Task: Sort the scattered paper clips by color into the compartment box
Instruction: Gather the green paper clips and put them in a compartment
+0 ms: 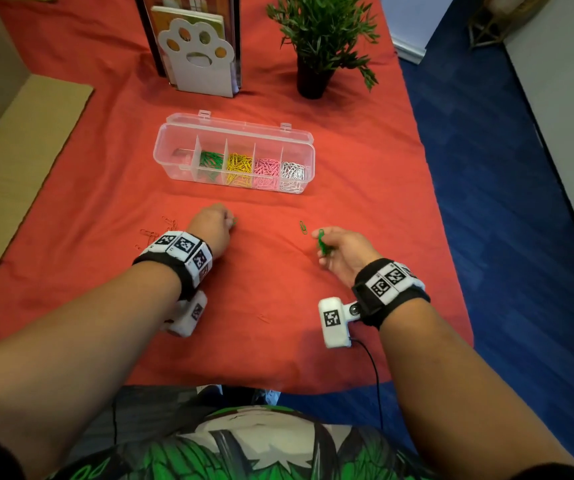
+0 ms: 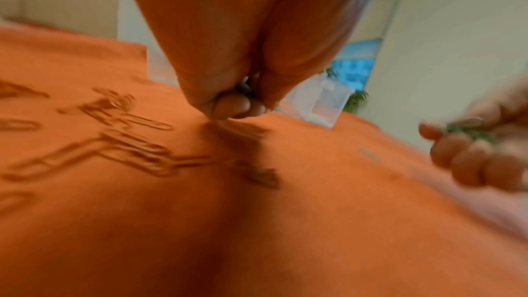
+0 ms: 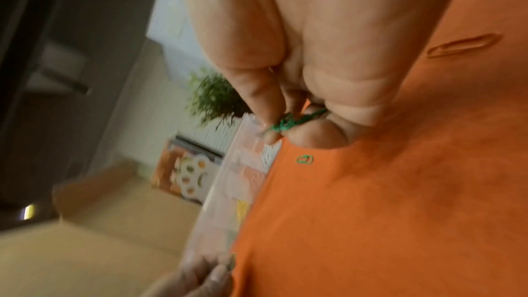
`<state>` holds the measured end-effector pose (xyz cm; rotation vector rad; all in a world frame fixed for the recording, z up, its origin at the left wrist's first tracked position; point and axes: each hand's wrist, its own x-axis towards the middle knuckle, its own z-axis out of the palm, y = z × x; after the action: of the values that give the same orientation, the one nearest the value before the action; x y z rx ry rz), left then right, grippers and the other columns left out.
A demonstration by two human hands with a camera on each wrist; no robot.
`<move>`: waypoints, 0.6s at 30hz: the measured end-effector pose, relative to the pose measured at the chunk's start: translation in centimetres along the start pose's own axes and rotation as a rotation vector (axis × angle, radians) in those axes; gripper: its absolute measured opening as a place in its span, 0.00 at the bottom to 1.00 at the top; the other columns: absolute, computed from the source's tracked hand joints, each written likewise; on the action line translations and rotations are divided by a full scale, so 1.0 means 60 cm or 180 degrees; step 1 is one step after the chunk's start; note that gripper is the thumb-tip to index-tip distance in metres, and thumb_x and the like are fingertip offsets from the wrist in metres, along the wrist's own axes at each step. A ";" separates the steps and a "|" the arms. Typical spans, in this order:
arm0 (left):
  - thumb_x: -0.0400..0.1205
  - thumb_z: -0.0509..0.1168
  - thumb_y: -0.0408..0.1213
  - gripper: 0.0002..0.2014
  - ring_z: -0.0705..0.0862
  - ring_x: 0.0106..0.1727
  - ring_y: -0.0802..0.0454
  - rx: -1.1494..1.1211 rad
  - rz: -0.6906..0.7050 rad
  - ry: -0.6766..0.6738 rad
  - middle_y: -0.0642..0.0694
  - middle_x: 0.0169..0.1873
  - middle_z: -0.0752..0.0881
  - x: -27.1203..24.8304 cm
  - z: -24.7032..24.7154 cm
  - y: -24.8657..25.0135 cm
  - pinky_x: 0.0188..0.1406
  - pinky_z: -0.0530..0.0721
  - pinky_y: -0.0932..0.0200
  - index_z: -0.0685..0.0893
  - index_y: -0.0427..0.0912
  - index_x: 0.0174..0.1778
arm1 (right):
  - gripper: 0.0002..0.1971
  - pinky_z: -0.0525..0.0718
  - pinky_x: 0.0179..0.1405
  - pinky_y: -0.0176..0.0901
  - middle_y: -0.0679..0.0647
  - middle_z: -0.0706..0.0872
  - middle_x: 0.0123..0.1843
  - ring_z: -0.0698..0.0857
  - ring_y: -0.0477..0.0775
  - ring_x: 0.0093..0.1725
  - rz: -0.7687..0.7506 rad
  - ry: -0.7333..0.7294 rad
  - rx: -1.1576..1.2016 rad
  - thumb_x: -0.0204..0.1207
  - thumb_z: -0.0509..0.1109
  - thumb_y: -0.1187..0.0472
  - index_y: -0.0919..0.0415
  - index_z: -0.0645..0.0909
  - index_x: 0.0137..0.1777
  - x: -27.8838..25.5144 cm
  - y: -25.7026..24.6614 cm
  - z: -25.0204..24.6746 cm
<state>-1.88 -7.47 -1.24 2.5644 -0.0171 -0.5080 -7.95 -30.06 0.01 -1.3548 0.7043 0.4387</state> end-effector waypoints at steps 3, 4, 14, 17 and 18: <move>0.85 0.55 0.32 0.09 0.81 0.33 0.55 -0.1369 -0.0201 -0.0418 0.43 0.38 0.81 -0.005 0.006 0.032 0.35 0.79 0.63 0.81 0.42 0.49 | 0.06 0.73 0.22 0.36 0.56 0.72 0.31 0.72 0.52 0.28 0.0217 -0.0253 0.0903 0.64 0.56 0.66 0.62 0.75 0.35 -0.017 -0.010 -0.019; 0.85 0.54 0.31 0.10 0.78 0.23 0.60 -0.2027 -0.0410 -0.0647 0.45 0.33 0.77 -0.009 0.007 0.046 0.23 0.76 0.68 0.79 0.45 0.44 | 0.05 0.72 0.24 0.37 0.55 0.73 0.31 0.72 0.52 0.29 0.0273 -0.0305 0.1002 0.61 0.57 0.63 0.61 0.74 0.34 -0.019 -0.010 -0.023; 0.79 0.58 0.41 0.13 0.74 0.13 0.59 -0.3336 -0.0901 -0.1094 0.48 0.22 0.75 0.005 0.031 0.139 0.18 0.73 0.69 0.80 0.43 0.31 | 0.15 0.66 0.12 0.28 0.49 0.72 0.30 0.67 0.45 0.26 0.0000 0.0193 -0.0919 0.78 0.55 0.72 0.57 0.77 0.36 -0.024 -0.004 -0.036; 0.78 0.67 0.40 0.08 0.84 0.28 0.68 -0.1270 0.0345 -0.0405 0.45 0.38 0.87 0.018 0.065 0.147 0.33 0.79 0.71 0.88 0.44 0.48 | 0.16 0.69 0.15 0.28 0.43 0.74 0.31 0.69 0.41 0.29 -0.0212 0.0287 -0.1708 0.77 0.58 0.71 0.51 0.77 0.32 -0.024 -0.007 -0.038; 0.78 0.67 0.40 0.12 0.88 0.44 0.63 -0.0615 0.0665 -0.0366 0.43 0.48 0.89 0.022 0.073 0.146 0.46 0.80 0.70 0.88 0.44 0.55 | 0.16 0.70 0.19 0.27 0.42 0.74 0.31 0.70 0.39 0.30 -0.0270 0.0301 -0.1813 0.77 0.59 0.70 0.50 0.76 0.31 -0.024 -0.007 -0.038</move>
<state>-1.47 -17.36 -0.86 2.3101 -0.2610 -0.5472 -9.16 -32.22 1.17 -1.9443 0.6178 0.5329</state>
